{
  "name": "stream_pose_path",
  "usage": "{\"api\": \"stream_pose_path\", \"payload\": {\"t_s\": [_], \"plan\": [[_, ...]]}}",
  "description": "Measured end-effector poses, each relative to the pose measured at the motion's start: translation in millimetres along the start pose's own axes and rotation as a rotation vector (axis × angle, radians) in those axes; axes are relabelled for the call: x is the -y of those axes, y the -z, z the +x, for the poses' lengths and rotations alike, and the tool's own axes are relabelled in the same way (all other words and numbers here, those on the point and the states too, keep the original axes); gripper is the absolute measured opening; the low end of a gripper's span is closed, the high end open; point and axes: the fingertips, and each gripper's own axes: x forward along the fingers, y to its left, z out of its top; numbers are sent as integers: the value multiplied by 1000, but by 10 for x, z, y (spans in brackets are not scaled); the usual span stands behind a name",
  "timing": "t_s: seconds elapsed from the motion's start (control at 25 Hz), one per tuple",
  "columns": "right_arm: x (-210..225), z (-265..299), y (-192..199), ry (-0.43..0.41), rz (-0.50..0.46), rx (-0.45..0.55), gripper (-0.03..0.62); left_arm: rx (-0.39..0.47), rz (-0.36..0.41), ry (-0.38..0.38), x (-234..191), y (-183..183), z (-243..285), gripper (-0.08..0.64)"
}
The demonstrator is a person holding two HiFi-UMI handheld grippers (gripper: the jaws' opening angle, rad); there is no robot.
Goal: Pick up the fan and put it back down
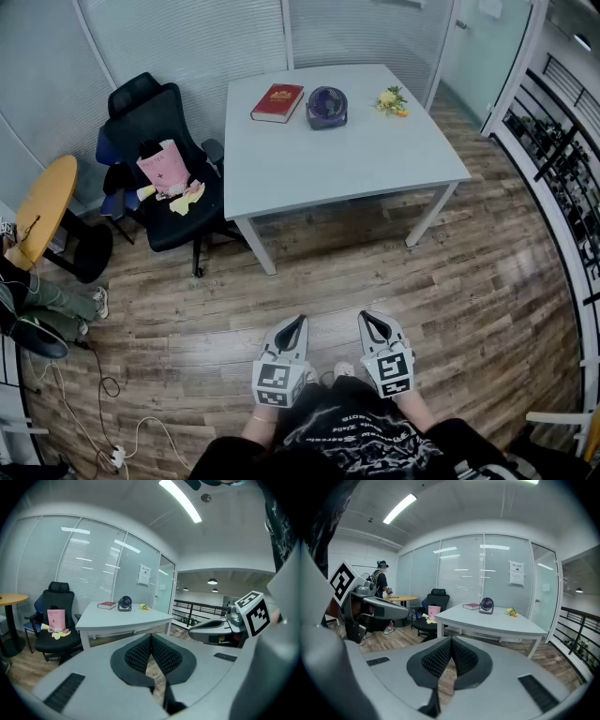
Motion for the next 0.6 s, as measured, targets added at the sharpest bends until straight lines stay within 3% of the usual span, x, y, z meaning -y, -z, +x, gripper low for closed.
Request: {"api": "stream_pose_path", "payload": {"t_s": [0.32, 0.6], "plan": [[120, -38, -79, 49, 12, 22, 8, 0, 3, 6, 38, -14, -6, 20], [123, -41, -30, 34, 51, 44, 11, -33, 20, 39, 80, 93, 13, 20]]}}
